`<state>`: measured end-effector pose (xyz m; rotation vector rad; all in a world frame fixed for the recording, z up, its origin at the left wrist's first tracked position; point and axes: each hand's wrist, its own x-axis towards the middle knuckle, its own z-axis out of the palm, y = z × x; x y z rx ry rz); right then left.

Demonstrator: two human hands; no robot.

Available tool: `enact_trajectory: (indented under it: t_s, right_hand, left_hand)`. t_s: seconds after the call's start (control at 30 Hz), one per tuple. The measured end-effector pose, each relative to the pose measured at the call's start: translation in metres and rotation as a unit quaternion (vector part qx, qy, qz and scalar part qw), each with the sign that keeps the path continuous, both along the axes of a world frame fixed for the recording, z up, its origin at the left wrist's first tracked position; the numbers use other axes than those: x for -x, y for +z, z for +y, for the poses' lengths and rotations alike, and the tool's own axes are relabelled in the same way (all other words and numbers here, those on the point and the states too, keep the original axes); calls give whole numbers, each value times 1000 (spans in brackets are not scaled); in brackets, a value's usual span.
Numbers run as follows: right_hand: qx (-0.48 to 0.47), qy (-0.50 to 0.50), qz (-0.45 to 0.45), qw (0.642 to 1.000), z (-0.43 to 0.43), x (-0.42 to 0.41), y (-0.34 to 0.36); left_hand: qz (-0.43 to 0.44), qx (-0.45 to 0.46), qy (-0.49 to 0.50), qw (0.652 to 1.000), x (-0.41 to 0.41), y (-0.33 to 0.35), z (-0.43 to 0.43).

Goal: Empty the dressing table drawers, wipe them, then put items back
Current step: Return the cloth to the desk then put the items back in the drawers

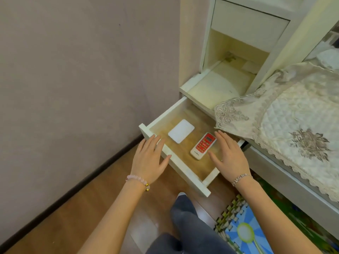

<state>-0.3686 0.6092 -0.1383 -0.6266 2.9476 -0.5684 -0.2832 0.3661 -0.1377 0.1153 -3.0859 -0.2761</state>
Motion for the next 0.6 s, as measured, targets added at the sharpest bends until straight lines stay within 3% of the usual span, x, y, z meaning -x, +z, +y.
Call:
enact_trajectory:
  t_s: [0.13,0.2,0.27,0.3,0.4,0.47,0.53,0.6]
  right_hand:
    - [-6,-19,-12,1000,-4,20,-5]
    - [-10,-30,-13,999,-6,25,-6]
    - [-14,-41,-15,999,-9,29,-7]
    - [-13,-48,-16,999,-10,30,-9]
    - [-16,-66,-17,998,-15,32,-13]
    - [-20,-84,-18,996,-18,31,-16]
    - [-15,-112,-26,993,-19,30,-16]
    - [-11,-129,-25,991,-19,30,-17]
  left_hand:
    - [-14,-179,69,981,17,-17,-7]
    - [-14,-333,169,928,19,-23,-7]
    - [-22,-474,292,830,21,-29,-9]
    - [-38,-545,345,764,22,-32,-11]
    - [-95,-739,421,517,26,-45,-21]
    - [-130,-806,433,382,29,-51,-30]
    - [-145,-833,435,310,33,-52,-37]
    - [-152,-841,431,288,37,-50,-40]
